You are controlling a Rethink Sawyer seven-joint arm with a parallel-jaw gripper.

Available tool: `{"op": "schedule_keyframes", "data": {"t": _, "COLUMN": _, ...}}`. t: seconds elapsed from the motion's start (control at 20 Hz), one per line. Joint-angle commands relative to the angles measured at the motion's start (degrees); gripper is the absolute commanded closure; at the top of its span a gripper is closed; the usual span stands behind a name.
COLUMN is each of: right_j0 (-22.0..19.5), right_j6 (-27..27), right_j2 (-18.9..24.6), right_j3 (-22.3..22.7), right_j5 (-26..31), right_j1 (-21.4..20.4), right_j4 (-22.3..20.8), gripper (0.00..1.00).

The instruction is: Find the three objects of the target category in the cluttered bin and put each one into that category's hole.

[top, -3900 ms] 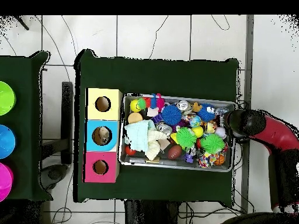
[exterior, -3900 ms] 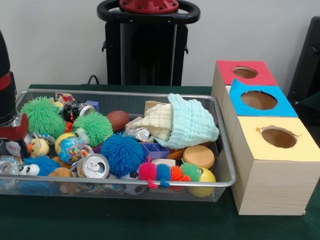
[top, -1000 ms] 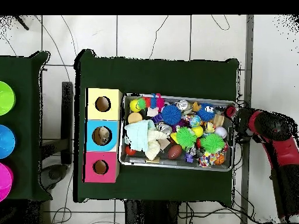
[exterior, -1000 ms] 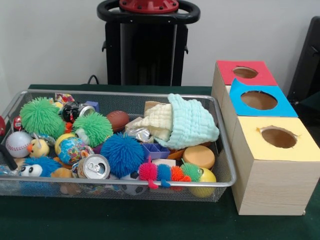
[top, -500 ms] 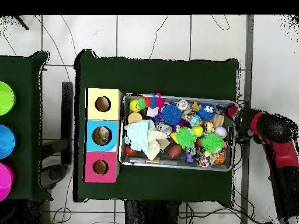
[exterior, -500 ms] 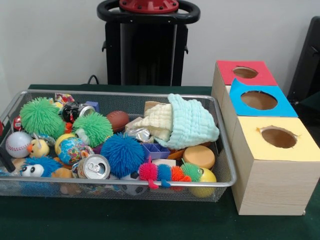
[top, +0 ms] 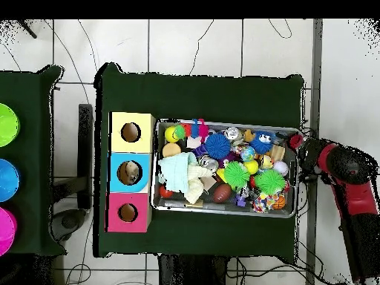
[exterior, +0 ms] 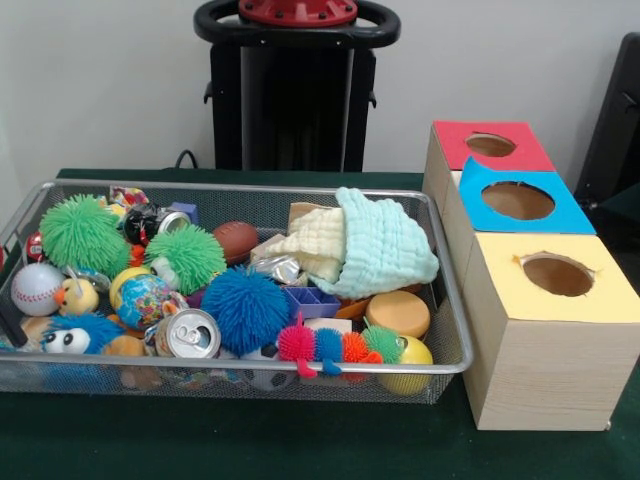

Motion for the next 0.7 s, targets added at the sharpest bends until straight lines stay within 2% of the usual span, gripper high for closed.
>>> {"op": "schedule_keyframes", "data": {"t": 0.05, "right_j0": 3.65, "right_j6": 2.38, "right_j2": 9.68, "right_j3": 0.99, "right_j5": -17.87, "right_j1": 6.27, "right_j4": -0.49, "gripper": 0.0}}
{"op": "schedule_keyframes", "data": {"t": 0.1, "right_j0": 3.86, "right_j6": 2.49, "right_j2": 9.32, "right_j3": 0.79, "right_j5": -17.46, "right_j1": 6.07, "right_j4": -0.79, "gripper": 1.0}}
{"op": "schedule_keyframes", "data": {"t": 0.7, "right_j0": 4.09, "right_j6": 3.05, "right_j2": 8.92, "right_j3": 0.5, "right_j5": -18.85, "right_j1": 5.82, "right_j4": -1.76, "gripper": 1.0}}
